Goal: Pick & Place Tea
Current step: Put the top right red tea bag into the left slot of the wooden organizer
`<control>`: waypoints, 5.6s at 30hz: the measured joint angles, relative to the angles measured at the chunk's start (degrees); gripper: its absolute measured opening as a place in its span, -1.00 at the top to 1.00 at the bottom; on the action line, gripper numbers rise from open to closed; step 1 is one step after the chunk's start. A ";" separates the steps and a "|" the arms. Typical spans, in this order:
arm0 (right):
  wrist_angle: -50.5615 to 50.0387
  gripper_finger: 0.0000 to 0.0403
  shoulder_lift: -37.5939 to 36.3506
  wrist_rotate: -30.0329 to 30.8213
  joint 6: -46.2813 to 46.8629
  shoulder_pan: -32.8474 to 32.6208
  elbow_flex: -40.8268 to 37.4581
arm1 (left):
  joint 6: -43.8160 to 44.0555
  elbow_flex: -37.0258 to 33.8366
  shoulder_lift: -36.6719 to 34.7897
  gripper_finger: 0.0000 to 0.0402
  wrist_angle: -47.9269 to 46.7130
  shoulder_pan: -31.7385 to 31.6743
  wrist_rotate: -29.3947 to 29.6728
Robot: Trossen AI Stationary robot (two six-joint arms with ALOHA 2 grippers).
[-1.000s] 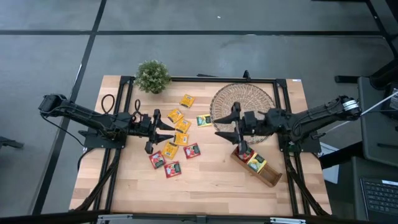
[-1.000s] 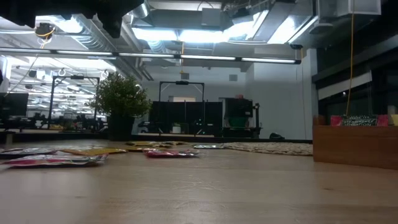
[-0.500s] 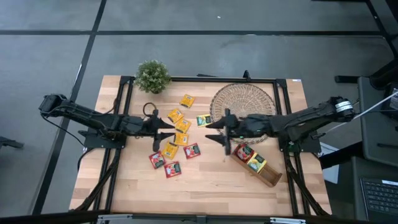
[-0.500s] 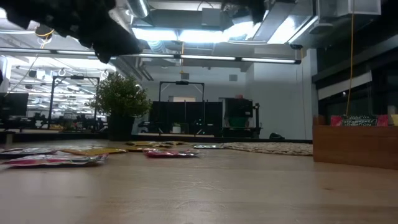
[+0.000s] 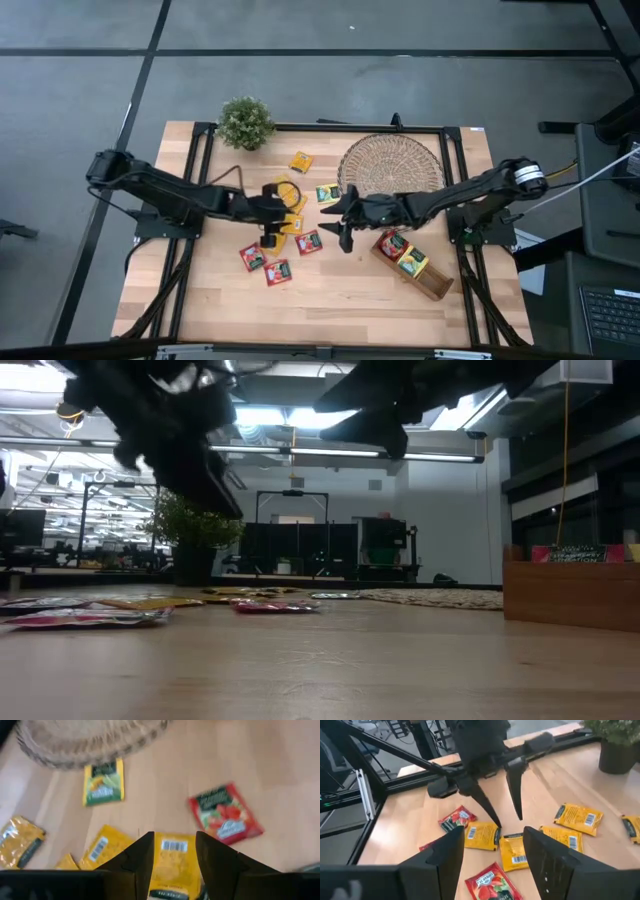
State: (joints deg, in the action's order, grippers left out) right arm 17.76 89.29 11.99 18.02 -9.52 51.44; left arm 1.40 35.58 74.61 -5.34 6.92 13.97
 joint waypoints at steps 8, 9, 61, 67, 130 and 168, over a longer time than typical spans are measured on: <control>-0.81 -0.02 0.37 0.00 1.44 -0.01 0.00 | -1.61 0.76 8.27 0.30 -2.66 -2.50 -0.16; -0.79 -0.02 0.33 0.00 1.44 -0.01 0.00 | -1.69 0.76 8.89 0.30 -2.64 -2.78 -0.18; -3.04 -0.01 0.26 -1.46 5.53 -0.02 0.00 | -4.58 1.57 16.00 0.99 8.11 -1.60 -9.03; -3.24 -0.01 0.26 -1.46 5.59 0.02 0.00 | -4.52 5.32 22.95 0.99 4.99 -1.88 -6.93; -24.88 -0.01 6.13 -12.50 33.15 -1.41 9.22 | 7.45 5.68 24.54 0.99 8.39 5.17 -3.64; -29.46 -0.01 16.17 -20.68 29.66 7.65 9.20 | 19.05 5.99 29.64 0.99 17.53 3.76 -3.07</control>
State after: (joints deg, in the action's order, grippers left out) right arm -11.70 105.47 -8.69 47.68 -1.87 60.64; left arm 20.45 41.56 104.25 12.19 10.68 10.90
